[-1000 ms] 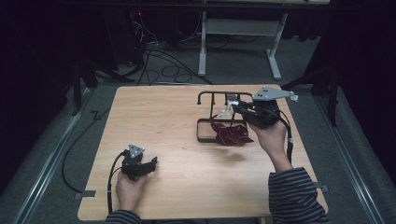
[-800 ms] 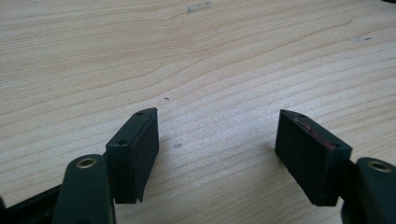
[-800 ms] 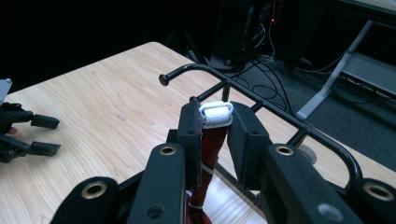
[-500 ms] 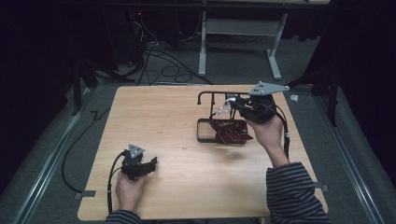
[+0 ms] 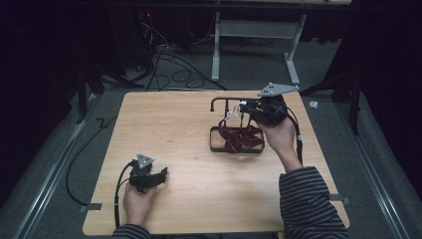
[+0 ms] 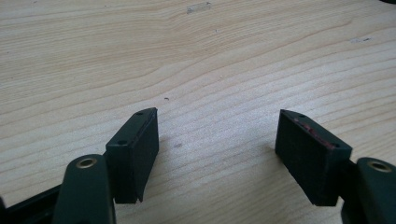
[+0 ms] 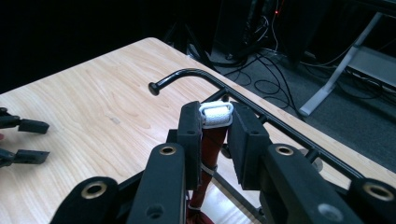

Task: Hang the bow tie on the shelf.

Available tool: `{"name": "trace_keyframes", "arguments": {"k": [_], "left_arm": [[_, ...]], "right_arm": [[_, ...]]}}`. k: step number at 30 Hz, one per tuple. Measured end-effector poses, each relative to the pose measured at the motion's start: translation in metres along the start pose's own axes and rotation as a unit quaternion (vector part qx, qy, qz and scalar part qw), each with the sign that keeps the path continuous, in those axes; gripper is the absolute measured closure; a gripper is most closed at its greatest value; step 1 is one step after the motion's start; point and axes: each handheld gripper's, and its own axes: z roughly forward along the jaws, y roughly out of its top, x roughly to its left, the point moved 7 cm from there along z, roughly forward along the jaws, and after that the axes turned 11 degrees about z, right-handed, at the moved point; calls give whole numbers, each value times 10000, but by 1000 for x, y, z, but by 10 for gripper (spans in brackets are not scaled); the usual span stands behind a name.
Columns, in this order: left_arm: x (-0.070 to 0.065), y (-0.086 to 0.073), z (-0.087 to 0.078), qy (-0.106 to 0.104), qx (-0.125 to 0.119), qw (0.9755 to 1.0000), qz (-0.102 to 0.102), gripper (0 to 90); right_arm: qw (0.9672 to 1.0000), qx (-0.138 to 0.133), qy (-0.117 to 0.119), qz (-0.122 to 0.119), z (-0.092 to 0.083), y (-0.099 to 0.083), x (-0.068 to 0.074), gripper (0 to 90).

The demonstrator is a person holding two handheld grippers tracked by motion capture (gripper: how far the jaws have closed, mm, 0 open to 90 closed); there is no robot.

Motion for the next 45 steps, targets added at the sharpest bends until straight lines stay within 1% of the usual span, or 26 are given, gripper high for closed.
{"name": "trace_keyframes", "arguments": {"k": [6,15,20,22,26,27,29,34,35,36,37,41,45], "left_arm": [[0,0,0,-3,-1,10000,-3,309],[0,0,0,-4,5,10000,-5,309],[0,0,0,-3,-1,10000,-4,309],[0,0,0,-3,5,10000,-5,309],[0,0,0,-6,4,10000,-11,309],[0,0,0,-3,-1,10000,-4,309],[0,0,0,-4,-1,10000,-3,309],[0,0,0,-4,8,10000,-6,309],[0,0,0,-5,9,10000,-7,309],[0,0,0,-4,9,10000,-7,309],[0,0,0,-4,9,10000,-7,309],[0,0,0,-8,6,10000,-11,308],[0,0,0,-8,7,10000,-8,309]], "right_arm": [[9999,98,-85,24,7,-1,-5,770],[9994,192,-260,139,16,-1,-18,770],[9993,188,-299,146,19,1,-22,770],[9992,167,-317,194,19,3,-22,770],[9992,136,-346,159,20,7,-24,770],[9991,136,-355,193,20,8,-23,770],[9991,107,-377,178,20,10,-24,769],[9989,101,-422,197,21,10,-27,769],[9988,83,-443,168,21,11,-27,769],[9987,77,-449,215,21,12,-27,769],[9989,41,-434,188,20,13,-27,769],[9988,36,-464,176,20,18,-28,769],[9986,40,-492,178,21,19,-29,768]]}}
